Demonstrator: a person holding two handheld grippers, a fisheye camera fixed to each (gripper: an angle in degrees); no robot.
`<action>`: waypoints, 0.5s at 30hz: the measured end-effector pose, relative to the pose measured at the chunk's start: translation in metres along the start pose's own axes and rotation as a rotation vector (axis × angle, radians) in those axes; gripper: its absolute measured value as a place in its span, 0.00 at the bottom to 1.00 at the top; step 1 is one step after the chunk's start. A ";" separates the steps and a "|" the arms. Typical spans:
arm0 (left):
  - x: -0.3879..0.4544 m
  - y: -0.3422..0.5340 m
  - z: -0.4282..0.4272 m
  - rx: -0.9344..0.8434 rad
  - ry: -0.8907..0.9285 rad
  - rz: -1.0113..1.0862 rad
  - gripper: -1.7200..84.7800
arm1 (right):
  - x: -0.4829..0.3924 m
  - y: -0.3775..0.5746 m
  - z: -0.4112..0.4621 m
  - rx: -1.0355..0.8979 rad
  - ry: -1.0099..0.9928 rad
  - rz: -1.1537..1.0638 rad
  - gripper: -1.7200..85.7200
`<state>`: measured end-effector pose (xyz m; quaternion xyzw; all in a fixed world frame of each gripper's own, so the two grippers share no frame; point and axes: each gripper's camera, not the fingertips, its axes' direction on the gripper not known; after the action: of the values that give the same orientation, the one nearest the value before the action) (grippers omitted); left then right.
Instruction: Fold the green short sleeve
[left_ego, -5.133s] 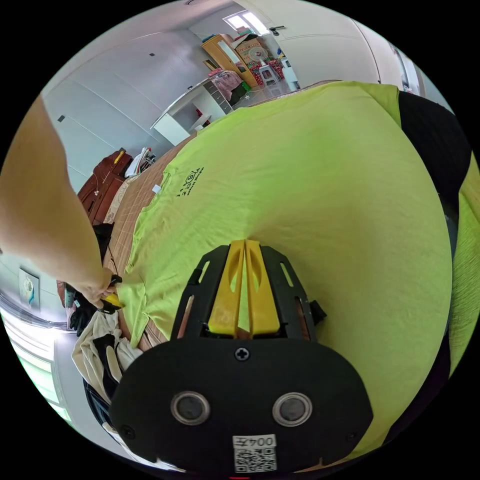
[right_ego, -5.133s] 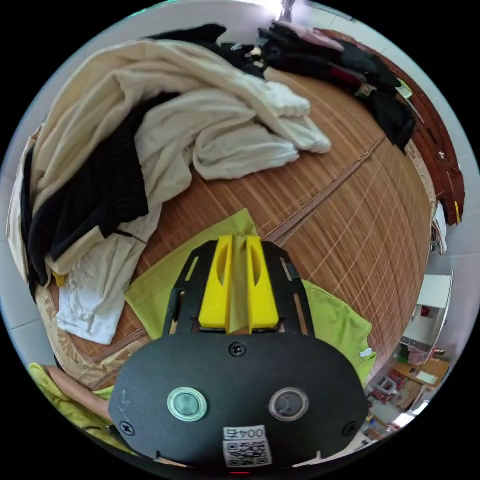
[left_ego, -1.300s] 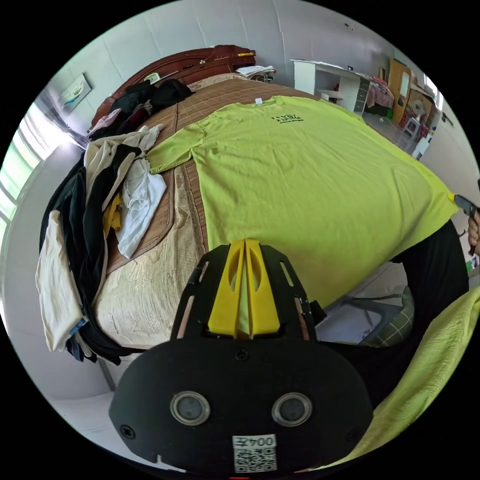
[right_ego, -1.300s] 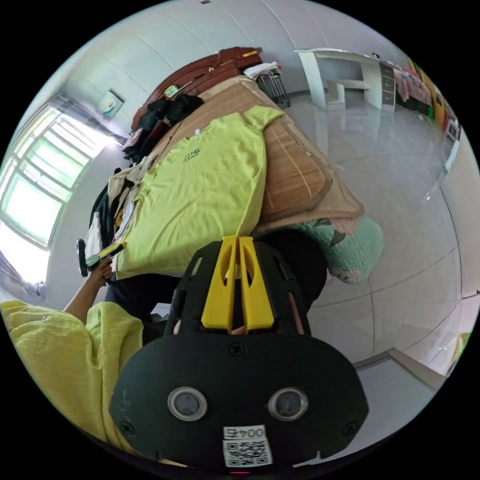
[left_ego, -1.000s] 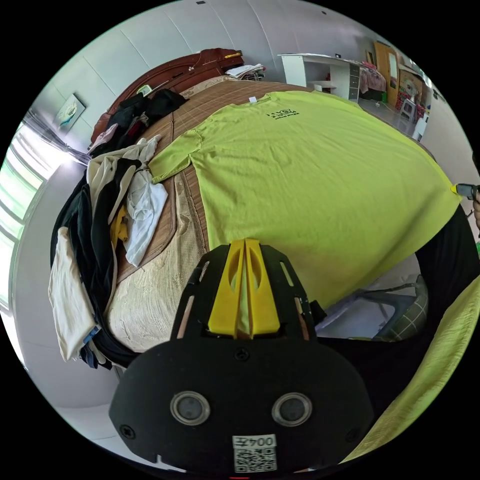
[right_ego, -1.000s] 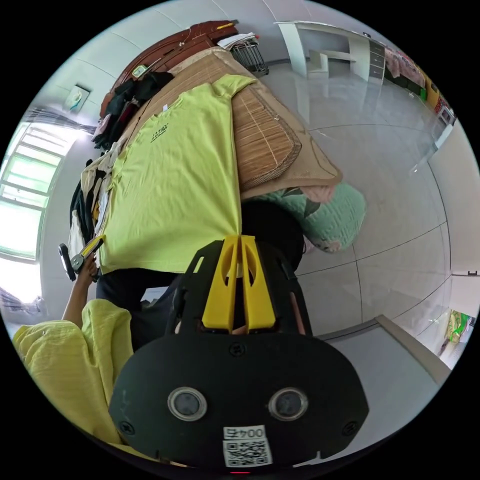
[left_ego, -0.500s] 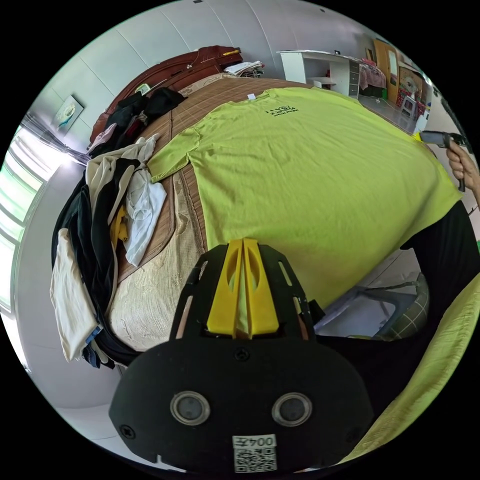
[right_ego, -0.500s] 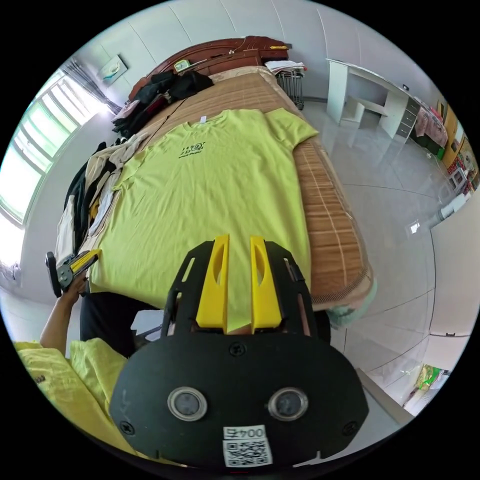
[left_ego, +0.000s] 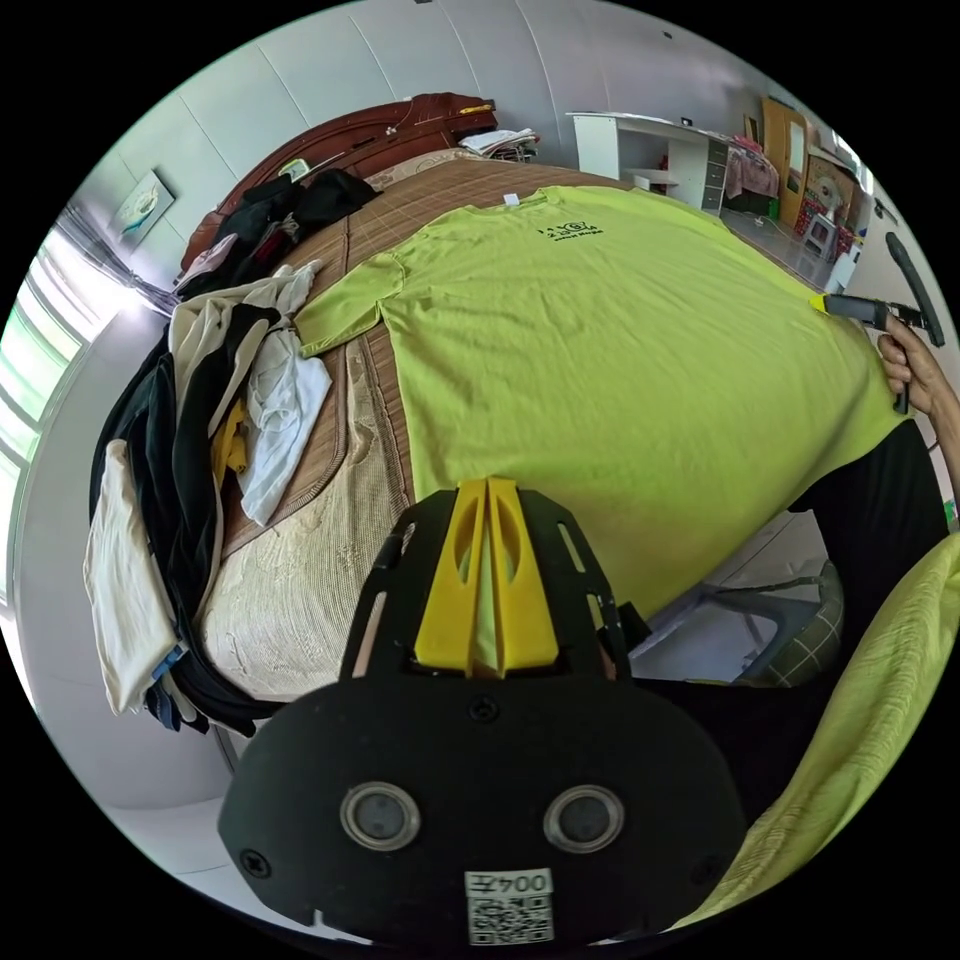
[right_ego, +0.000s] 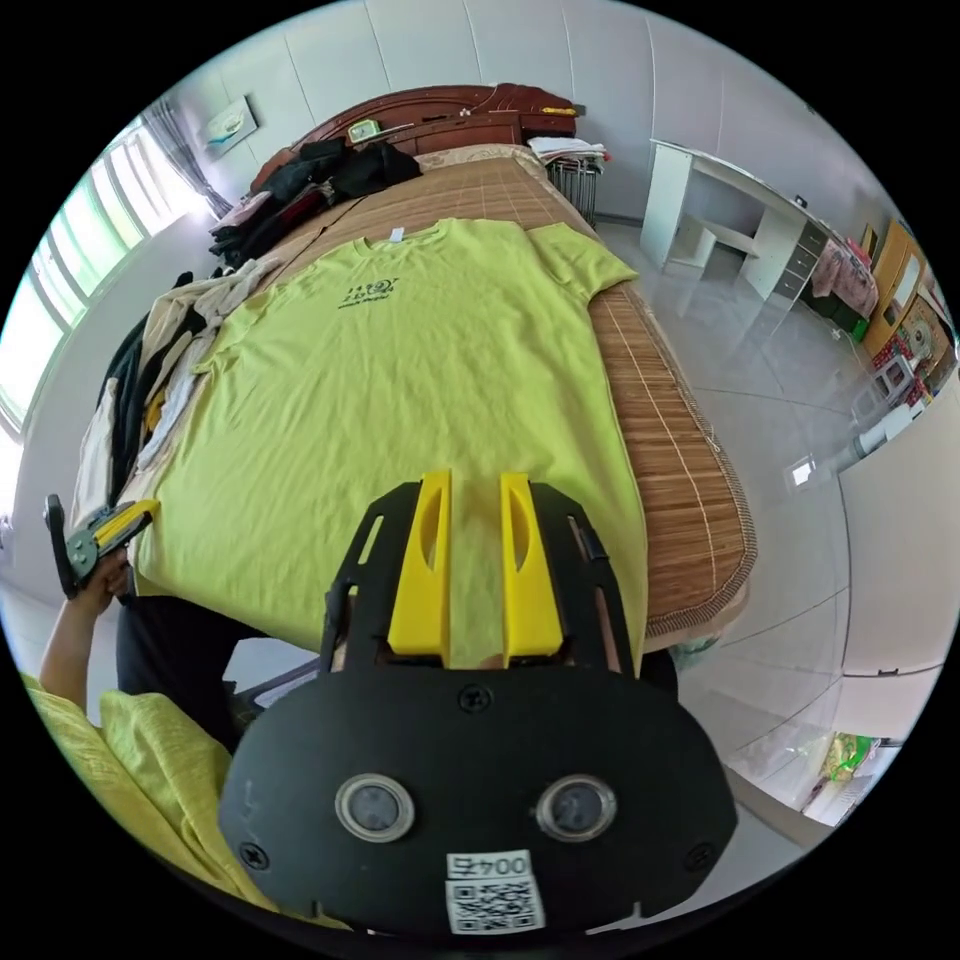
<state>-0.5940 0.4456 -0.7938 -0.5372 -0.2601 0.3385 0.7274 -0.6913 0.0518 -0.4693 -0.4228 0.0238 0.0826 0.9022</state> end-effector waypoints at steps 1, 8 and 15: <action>0.001 0.001 0.001 0.001 -0.003 0.001 0.03 | -0.003 -0.002 -0.006 0.027 -0.027 -0.001 0.12; 0.019 0.002 0.008 -0.052 -0.065 0.047 0.04 | -0.024 -0.062 -0.010 0.128 -0.215 -0.076 0.11; 0.014 -0.051 -0.007 0.030 -0.064 0.155 0.06 | -0.033 -0.161 0.023 0.334 -0.360 -0.063 0.09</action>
<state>-0.5693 0.4422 -0.7463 -0.5336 -0.2358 0.4148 0.6983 -0.6971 -0.0354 -0.3287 -0.2469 -0.1370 0.1235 0.9513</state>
